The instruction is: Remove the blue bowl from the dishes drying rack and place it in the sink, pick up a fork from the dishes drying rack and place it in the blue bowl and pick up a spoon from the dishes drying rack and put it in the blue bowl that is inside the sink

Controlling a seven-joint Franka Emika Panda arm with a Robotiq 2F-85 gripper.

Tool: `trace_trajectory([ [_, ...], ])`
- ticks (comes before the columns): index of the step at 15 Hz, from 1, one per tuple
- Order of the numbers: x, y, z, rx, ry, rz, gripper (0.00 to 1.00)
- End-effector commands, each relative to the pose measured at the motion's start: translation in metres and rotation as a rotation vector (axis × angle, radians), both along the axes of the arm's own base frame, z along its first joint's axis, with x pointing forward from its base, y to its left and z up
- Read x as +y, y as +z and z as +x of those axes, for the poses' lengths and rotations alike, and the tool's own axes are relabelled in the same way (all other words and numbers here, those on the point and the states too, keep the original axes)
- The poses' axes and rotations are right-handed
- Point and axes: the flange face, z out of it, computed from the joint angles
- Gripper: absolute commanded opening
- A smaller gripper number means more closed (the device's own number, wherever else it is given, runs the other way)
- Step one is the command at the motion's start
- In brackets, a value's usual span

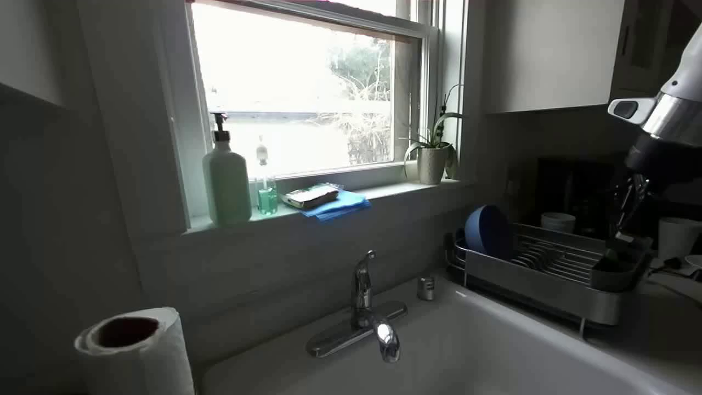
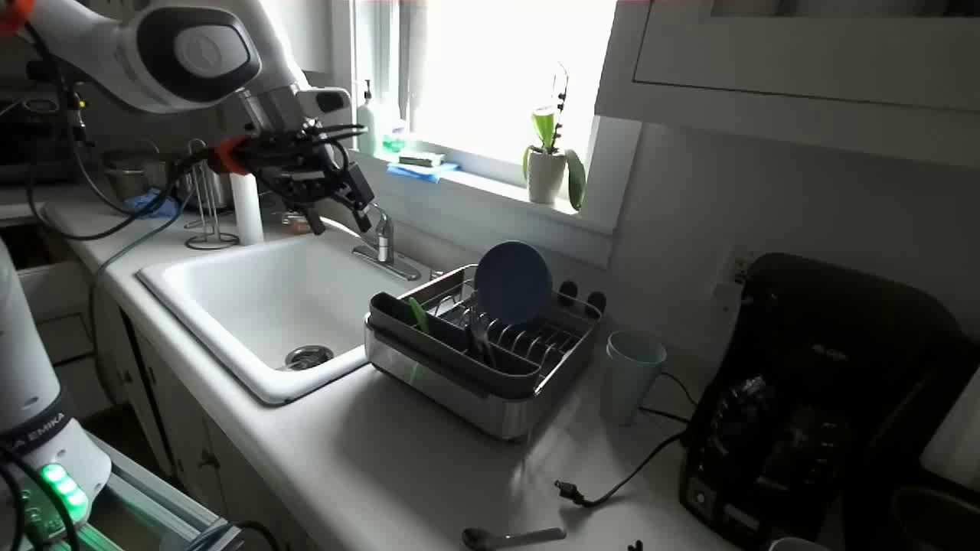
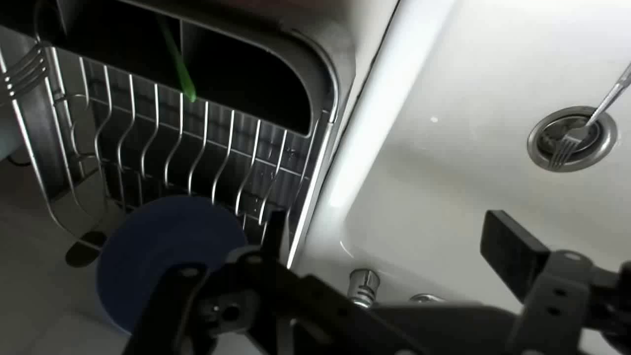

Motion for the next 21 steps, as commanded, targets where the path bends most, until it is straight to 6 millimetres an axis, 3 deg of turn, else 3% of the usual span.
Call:
trace_trajectory([
  [1, 0.001, -0.007, -0.002, 0.018, 0.001, 0.006, 1.0],
  [9, -0.001, -0.013, 0.001, 0.031, -0.037, 0.009, 1.0],
  [14, -0.057, -0.008, 0.039, 0.036, -0.337, 0.06, 1.0],
  [21, -0.103, -0.011, 0.103, -0.069, -0.691, 0.097, 1.0],
])
